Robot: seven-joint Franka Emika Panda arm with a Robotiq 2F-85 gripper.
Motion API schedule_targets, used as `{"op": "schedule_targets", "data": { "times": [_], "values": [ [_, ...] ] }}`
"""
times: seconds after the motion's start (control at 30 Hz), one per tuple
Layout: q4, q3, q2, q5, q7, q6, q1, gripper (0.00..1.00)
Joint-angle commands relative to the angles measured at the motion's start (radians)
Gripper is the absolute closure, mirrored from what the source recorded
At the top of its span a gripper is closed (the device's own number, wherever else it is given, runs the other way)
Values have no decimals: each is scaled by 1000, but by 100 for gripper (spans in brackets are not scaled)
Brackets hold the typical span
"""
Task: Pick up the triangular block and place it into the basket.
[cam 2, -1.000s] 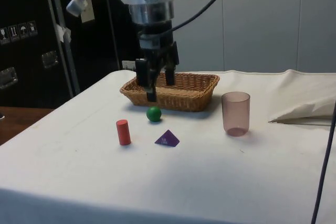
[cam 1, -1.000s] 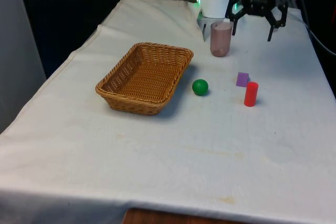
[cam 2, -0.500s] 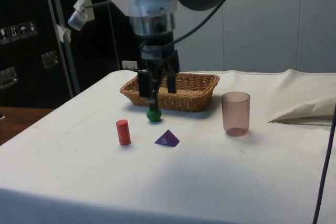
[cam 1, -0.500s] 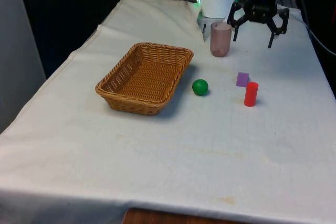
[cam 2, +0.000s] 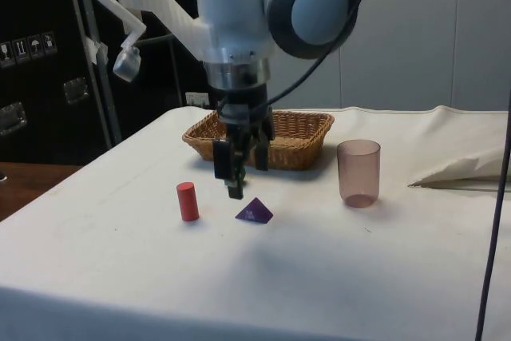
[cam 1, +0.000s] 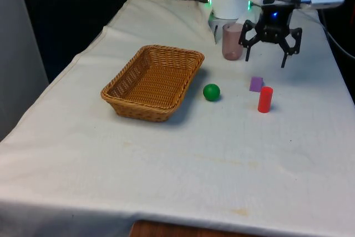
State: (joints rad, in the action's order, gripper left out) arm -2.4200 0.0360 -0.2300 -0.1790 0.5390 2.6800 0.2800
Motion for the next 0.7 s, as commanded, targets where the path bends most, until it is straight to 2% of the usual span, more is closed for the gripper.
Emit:
{"op": "schedule_targets", "data": {
  "times": [0.0,0.23,0.27,0.3,0.4,0.57,0.6,0.63,0.67],
  "values": [
    [-8,12,-3,-21,10,34,2,0],
    [-27,34,-34,-38,3,118,-1,0],
    [-25,27,-27,-25,-2,94,-1,0],
    [-28,36,-40,-38,0,127,-2,0],
    [-32,42,-72,-26,-19,172,-7,0],
    [-36,47,-108,-19,-37,224,-15,0],
    [-30,58,-116,-25,-31,219,-7,0],
    [-37,50,-119,-18,-42,242,-17,0],
    [-38,51,-124,-18,-44,250,-18,0]
  ]
}}
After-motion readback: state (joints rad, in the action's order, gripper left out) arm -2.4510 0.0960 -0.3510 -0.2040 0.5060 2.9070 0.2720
